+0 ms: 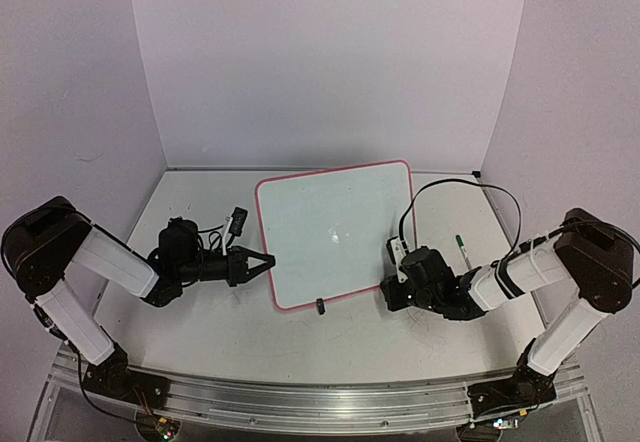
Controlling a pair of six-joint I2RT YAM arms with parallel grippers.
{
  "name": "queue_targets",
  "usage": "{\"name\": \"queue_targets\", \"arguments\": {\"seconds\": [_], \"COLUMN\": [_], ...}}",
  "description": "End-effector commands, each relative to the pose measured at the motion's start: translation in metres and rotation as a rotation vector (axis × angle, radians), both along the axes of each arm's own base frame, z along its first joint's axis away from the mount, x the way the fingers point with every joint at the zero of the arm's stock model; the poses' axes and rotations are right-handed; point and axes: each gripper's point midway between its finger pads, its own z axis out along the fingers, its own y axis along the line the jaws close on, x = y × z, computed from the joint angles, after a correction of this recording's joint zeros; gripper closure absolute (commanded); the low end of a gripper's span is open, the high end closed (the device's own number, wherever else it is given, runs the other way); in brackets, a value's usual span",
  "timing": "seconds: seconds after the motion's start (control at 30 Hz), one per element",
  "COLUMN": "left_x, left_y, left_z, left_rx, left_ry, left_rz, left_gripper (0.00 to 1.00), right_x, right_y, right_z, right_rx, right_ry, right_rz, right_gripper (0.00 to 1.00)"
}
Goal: Write a sentence on the whiteboard
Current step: Adjust the whiteboard at the center of the board.
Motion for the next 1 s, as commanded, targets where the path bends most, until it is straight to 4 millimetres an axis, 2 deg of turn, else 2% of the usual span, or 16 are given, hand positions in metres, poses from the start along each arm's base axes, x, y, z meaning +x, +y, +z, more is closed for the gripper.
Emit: {"name": "queue_targets", "arguments": {"seconds": [0.0, 0.17, 0.27, 0.37, 0.47, 0.63, 0.77, 0.87, 0.93, 0.97], "left_x": [0.011, 0.017, 0.017, 0.017, 0.02, 0.022, 0.016, 0.011, 0.009, 0.008], "left_y": [0.0, -0.003, 0.002, 0.009, 0.018, 0.039, 0.049, 0.052, 0.053, 0.053], "left_z": [0.008, 0.016, 0.024, 0.031, 0.029, 0.027, 0.04, 0.051, 0.061, 0.066], "left_rx": [-0.035, -0.058, -0.069, -0.057, -0.017, 0.03, 0.013, -0.002, -0.016, -0.024], "left_ry": [0.015, 0.033, 0.014, -0.003, 0.009, 0.025, 0.013, 0.005, -0.004, -0.009], "left_rz": [0.028, 0.034, 0.068, 0.104, 0.158, 0.28, 0.313, 0.312, 0.31, 0.305], "left_gripper": [0.95, 0.64, 0.5, 0.26, 0.12, 0.08, 0.08, 0.07, 0.07, 0.06], "right_x": [0.012, 0.014, 0.014, 0.012, 0.009, 0.001, 0.002, 0.001, -0.001, -0.002], "right_y": [-0.003, -0.021, -0.035, -0.044, -0.047, -0.036, -0.03, -0.031, -0.031, -0.032], "right_z": [0.012, 0.014, 0.017, 0.021, 0.023, 0.022, 0.02, 0.027, 0.038, 0.047], "right_rx": [0.036, 0.048, 0.037, 0.032, 0.025, 0.057, 0.053, 0.054, 0.057, 0.063], "right_ry": [-0.023, -0.038, -0.052, -0.065, -0.061, -0.04, -0.032, -0.04, -0.047, -0.052], "right_rz": [-0.076, -0.185, -0.251, -0.281, -0.297, -0.319, -0.32, -0.311, -0.295, -0.29], "right_gripper": [1.0, 1.0, 1.0, 1.0, 1.0, 1.0, 0.96, 0.73, 0.57, 0.52]}}
